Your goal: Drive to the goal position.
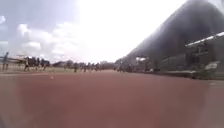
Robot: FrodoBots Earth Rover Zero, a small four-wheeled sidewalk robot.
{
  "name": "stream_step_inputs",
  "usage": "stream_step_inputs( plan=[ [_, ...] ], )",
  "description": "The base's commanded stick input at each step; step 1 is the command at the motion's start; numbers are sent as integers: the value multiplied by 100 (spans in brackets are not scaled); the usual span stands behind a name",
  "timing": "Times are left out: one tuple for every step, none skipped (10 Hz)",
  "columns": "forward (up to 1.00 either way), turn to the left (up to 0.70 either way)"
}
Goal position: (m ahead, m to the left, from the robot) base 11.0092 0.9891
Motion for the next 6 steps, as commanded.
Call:
stream_step_inputs(
  plan=[
    [70, 0],
    [70, 0],
    [70, 0],
    [70, 0],
    [70, 0],
    [70, 0]
  ],
)
